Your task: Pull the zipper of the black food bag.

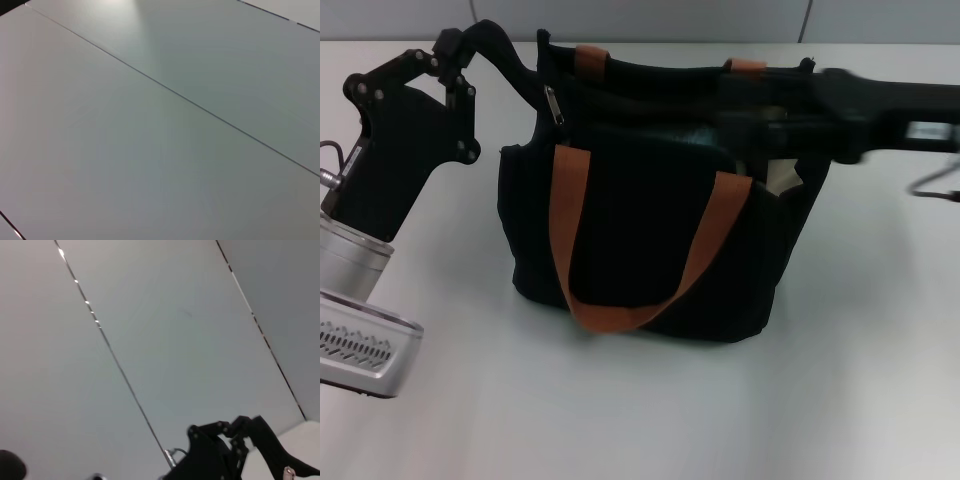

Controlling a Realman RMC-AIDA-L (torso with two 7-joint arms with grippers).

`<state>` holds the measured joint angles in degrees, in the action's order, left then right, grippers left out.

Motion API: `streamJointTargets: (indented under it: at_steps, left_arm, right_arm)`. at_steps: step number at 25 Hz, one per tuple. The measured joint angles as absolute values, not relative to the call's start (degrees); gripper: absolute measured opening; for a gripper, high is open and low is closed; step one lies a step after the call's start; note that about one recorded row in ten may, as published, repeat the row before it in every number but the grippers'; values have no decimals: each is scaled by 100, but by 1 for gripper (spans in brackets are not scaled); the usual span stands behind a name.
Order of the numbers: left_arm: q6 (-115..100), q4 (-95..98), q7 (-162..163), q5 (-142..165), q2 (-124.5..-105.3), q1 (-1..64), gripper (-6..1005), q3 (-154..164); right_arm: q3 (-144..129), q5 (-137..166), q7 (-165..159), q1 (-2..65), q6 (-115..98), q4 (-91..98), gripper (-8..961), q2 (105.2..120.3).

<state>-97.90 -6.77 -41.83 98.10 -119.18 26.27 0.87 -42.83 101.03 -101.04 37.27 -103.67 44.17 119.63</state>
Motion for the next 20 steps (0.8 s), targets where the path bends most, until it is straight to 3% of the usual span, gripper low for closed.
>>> streamJointTargets:
  at_steps: [10, 20]
  left_arm:
    - [-9813, -676, -4260, 9826, -11918, 2714, 14, 97]
    - [-9827, -661, -4263, 9828, -11918, 2782, 17, 97]
  right_arm:
    - [-5834, 9525, -10365, 4111, -8663, 4156, 834, 11959]
    - [-6658, 9215, -10411, 4481, -7925, 3840, 834, 11964]
